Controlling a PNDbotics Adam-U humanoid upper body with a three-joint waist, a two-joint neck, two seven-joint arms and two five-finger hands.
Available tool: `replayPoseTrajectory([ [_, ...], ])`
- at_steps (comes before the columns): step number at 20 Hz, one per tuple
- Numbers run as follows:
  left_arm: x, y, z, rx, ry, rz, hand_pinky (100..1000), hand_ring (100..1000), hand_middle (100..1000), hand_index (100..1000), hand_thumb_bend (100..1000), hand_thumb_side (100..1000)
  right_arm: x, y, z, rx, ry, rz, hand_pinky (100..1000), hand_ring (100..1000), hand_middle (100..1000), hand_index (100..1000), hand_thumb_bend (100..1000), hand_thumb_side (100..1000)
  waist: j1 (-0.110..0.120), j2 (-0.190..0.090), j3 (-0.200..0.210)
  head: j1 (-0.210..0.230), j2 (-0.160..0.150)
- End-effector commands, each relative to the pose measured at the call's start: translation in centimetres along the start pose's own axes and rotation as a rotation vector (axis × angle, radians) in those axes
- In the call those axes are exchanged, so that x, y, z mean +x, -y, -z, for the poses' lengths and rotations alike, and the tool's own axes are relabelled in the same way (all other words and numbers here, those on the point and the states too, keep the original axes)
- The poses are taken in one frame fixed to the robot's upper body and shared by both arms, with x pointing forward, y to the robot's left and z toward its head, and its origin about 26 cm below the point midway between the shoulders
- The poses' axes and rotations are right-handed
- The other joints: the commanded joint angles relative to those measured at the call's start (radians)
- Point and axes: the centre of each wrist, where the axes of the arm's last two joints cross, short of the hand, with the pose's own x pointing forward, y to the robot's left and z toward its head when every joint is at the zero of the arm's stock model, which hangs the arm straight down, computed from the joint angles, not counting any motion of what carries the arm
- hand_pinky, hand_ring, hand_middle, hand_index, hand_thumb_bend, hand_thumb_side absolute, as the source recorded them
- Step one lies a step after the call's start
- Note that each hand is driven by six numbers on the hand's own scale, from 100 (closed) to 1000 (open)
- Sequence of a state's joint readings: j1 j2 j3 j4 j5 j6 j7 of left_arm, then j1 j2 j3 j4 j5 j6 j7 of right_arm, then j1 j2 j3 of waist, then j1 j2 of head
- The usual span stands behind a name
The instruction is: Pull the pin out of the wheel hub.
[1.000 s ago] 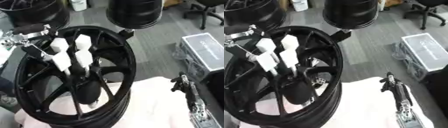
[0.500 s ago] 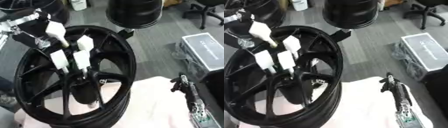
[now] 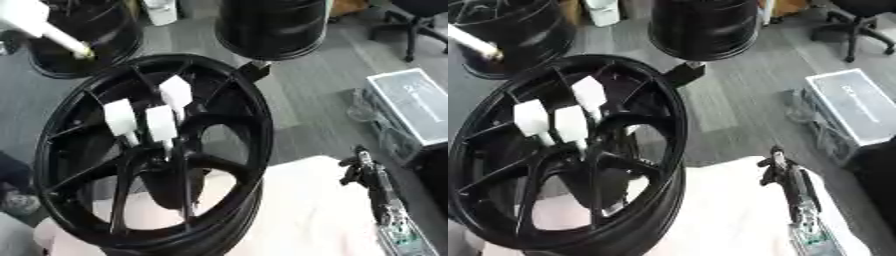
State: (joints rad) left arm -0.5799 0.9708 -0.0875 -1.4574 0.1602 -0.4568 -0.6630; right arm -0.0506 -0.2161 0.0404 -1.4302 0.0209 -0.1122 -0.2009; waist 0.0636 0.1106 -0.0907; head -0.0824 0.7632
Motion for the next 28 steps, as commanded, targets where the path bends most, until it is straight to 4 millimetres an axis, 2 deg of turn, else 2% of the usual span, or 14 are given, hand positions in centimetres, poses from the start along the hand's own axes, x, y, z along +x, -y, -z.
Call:
replayPoseTrajectory([
  [1,0.4,-0.6,-3.7,-0.260,0.064,0.185,689,485,394,564,100,184,0.3,0.8,0.2,-0.027,0.012,-0.004,508,367,325,514,100,998,-0.008,-0.018,0.004,-0.012,0.003],
  [2,-0.5,0.7,-4.8,-0.274,0.009,0.146,689,492,405,574,100,200,0.3,0.8,0.2,-0.030,0.011,-0.003,508,367,325,514,100,994,-0.011,-0.019,0.006,-0.014,0.003],
  [3,-1.4,2.0,-5.8,-0.290,-0.044,0.113,698,525,458,626,100,243,0.3,0.8,0.1,-0.032,0.012,-0.001,507,367,325,514,100,989,-0.014,-0.019,0.006,-0.014,0.003],
  [5,-2.9,4.2,-7.2,-0.324,-0.136,0.066,700,533,471,640,100,250,0.3,0.8,0.1,-0.032,0.011,0.001,507,367,325,514,100,987,-0.019,-0.019,0.006,-0.013,0.004],
  [6,-3.9,5.4,-8.1,-0.333,-0.195,0.032,720,612,589,737,187,363,0.3,0.8,0.1,-0.033,0.011,0.002,507,367,325,514,100,987,-0.022,-0.018,0.007,-0.012,0.004],
  [7,-5.0,6.7,-9.2,-0.325,-0.266,-0.006,731,640,633,769,308,460,0.2,0.7,0.0,-0.033,0.010,0.004,507,367,325,514,100,989,-0.025,-0.017,0.008,-0.010,0.004],
  [11,-7.8,11.4,-12.4,-0.191,-0.473,-0.114,767,719,752,855,541,711,0.2,0.7,0.0,-0.037,0.006,0.006,507,367,324,514,100,1000,-0.030,-0.014,0.011,-0.008,0.006],
  [14,-8.4,14.6,-13.7,-0.050,-0.546,-0.187,774,731,783,876,568,777,0.3,0.7,0.0,-0.040,0.005,0.008,507,367,324,514,100,1000,-0.031,-0.012,0.015,-0.010,0.007],
  [16,-8.2,16.8,-14.0,0.082,-0.558,-0.253,765,713,769,871,539,786,0.3,0.7,0.0,-0.043,0.006,0.009,507,367,324,514,100,1000,-0.032,-0.010,0.018,-0.014,0.007],
  [17,-7.8,17.7,-13.9,0.143,-0.552,-0.283,748,685,743,859,492,796,0.3,0.7,0.1,-0.045,0.006,0.010,507,367,324,514,100,1000,-0.032,-0.010,0.019,-0.015,0.007],
  [20,-5.7,20.3,-12.5,0.331,-0.478,-0.394,739,659,711,848,433,804,0.3,0.7,0.1,-0.052,0.005,0.011,507,367,323,514,100,996,-0.035,-0.009,0.029,-0.023,0.007],
  [23,-2.7,22.0,-10.2,0.445,-0.382,-0.484,731,636,684,836,409,807,0.3,0.7,0.1,-0.058,0.005,0.013,507,367,323,514,100,997,-0.039,-0.006,0.044,-0.030,0.007],
  [25,-0.8,22.4,-8.7,0.491,-0.339,-0.538,729,632,679,832,405,806,0.3,0.7,0.0,-0.060,0.005,0.014,507,367,323,514,100,995,-0.041,-0.007,0.050,-0.031,0.007],
  [28,0.9,23.4,-6.1,0.599,-0.307,-0.682,713,607,646,804,376,798,0.2,0.5,0.0,-0.056,0.003,0.017,507,367,323,514,100,994,-0.048,-0.007,0.058,-0.028,0.007],
])
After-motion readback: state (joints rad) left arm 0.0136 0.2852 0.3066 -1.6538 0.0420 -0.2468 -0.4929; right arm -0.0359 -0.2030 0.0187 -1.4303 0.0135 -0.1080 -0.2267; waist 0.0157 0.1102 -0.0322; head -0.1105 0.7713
